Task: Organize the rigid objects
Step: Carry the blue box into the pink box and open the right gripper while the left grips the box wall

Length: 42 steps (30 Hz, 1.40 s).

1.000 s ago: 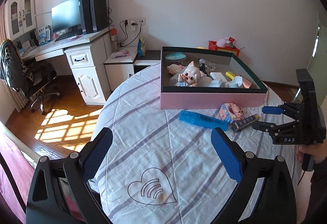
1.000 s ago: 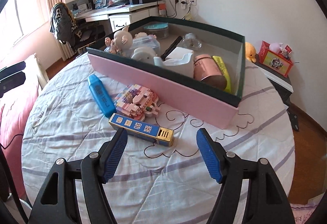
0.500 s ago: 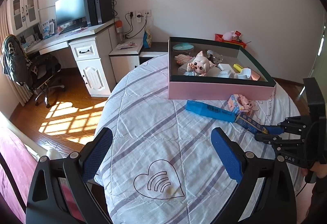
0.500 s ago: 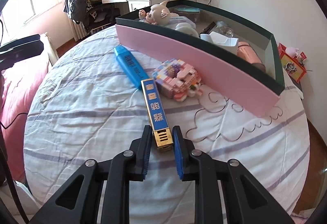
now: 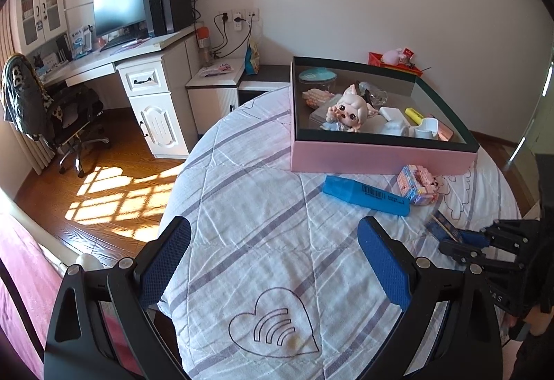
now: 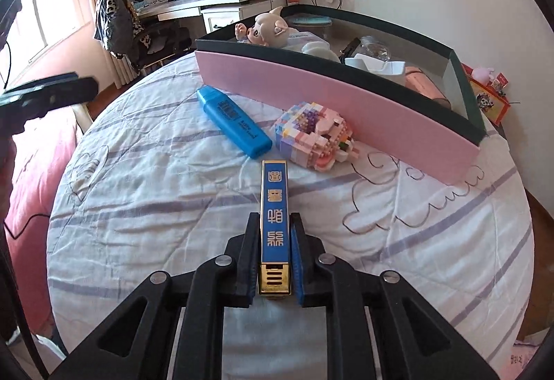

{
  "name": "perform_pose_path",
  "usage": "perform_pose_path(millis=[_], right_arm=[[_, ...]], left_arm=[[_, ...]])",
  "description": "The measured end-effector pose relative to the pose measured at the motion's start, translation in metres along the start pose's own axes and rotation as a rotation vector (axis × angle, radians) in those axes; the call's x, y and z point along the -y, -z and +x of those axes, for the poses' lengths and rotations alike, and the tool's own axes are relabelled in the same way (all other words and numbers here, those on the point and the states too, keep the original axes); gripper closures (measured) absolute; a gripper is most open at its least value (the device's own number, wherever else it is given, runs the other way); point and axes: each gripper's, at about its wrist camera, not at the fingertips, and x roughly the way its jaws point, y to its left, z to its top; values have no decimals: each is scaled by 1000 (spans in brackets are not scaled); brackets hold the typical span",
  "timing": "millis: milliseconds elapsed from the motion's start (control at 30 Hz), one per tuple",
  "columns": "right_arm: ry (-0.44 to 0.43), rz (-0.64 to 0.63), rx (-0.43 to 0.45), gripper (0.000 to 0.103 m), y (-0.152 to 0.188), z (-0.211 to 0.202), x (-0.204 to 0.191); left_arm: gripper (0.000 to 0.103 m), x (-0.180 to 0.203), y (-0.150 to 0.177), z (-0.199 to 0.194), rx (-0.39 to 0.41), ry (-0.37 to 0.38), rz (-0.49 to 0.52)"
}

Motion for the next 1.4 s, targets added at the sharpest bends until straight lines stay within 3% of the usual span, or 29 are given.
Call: perform_pose_path(millis=[333,600,700,733,767,833,1167,1400], right_arm=[[131,175,57,88,37,-51,86],[168,277,97,88,23,-44,140],[183,287,110,88,14,-41,152],[182,289,111,88,11,-40,155],[194,289,125,88,7,-41,156],[200,284,130,88,-2,-41,159],[203,212,249,88,-81,-53,150],[155,147,167,87,-132,-1,127]], left_arm=[[7,2,-69,71,-20,-66,-17],[26,19,-94,130,-107,-69,31],[56,21,-95,145,-140,-31,33],[76,21,-96,149,-147,-4,25],[87,22,-96,152,-153,20,23],[94,24,-94,155,-137,36,33],[98,32,-91,155,-87,25,48],[98,29,-90,155,-69,24,45]])
